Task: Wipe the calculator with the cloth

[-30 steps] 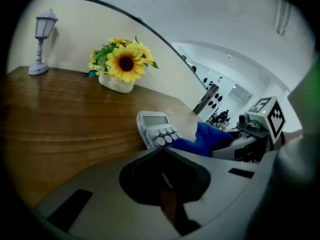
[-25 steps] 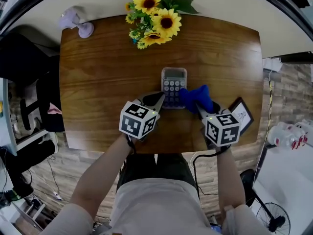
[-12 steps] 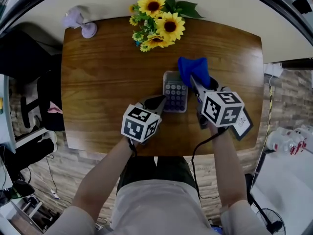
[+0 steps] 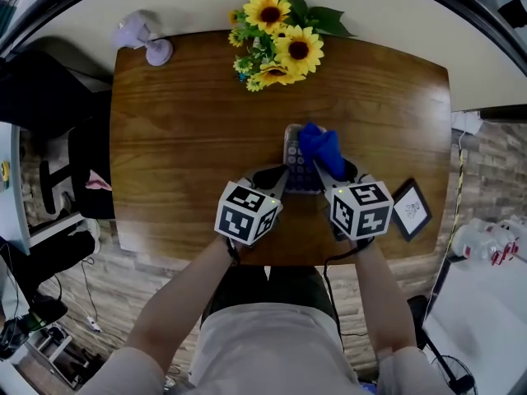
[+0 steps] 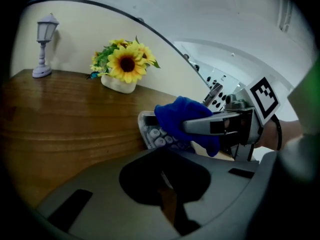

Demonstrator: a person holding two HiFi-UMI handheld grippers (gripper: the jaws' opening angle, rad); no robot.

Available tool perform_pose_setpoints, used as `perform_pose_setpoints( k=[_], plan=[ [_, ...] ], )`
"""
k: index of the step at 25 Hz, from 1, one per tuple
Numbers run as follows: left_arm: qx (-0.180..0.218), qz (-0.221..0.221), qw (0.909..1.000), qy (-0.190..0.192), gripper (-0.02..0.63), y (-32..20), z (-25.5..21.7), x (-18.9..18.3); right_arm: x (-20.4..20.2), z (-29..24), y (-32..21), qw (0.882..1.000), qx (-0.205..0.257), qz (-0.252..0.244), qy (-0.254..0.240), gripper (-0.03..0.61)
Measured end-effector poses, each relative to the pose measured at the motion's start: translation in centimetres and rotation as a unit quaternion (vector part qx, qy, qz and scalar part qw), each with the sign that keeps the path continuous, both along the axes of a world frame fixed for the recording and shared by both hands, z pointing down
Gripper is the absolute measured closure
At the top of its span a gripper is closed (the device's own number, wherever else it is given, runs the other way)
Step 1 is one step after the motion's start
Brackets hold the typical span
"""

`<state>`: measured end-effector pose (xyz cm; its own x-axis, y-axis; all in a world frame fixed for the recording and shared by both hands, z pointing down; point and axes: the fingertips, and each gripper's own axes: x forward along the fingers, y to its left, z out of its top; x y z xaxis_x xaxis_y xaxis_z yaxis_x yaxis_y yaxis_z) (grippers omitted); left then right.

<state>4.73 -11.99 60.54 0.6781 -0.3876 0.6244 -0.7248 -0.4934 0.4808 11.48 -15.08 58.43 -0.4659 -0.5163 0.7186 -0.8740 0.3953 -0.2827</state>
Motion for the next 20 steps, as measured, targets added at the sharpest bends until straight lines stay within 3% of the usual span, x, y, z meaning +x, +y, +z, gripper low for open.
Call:
perform_pose_setpoints(
  k=[9, 14, 17, 20],
  plan=[
    [0.005, 0.005, 1.0, -0.006, 0.611, -0.1, 0.0, 0.3, -0.5, -0.2, 6.9, 0.996, -0.024, -0.071, 0.051, 0.459],
    [0.004, 0.006, 1.0, -0.005, 0.611, -0.1, 0.0, 0.4, -0.7, 1.1, 11.9, 0.986, -0.123, -0.113, 0.028, 0.459],
    [0.004, 0.006, 1.0, -0.004, 0.611, 0.0, 0.0, 0.3, -0.7, 1.0, 12.9, 0.986, -0.148, -0.073, -0.023, 0.459],
    [0.005, 0.01, 0.9999, -0.003, 0.611, -0.1, 0.0, 0.4, 0.5, -0.9, 10.2, 0.994, -0.102, -0.026, -0.03, 0.457]
  ],
)
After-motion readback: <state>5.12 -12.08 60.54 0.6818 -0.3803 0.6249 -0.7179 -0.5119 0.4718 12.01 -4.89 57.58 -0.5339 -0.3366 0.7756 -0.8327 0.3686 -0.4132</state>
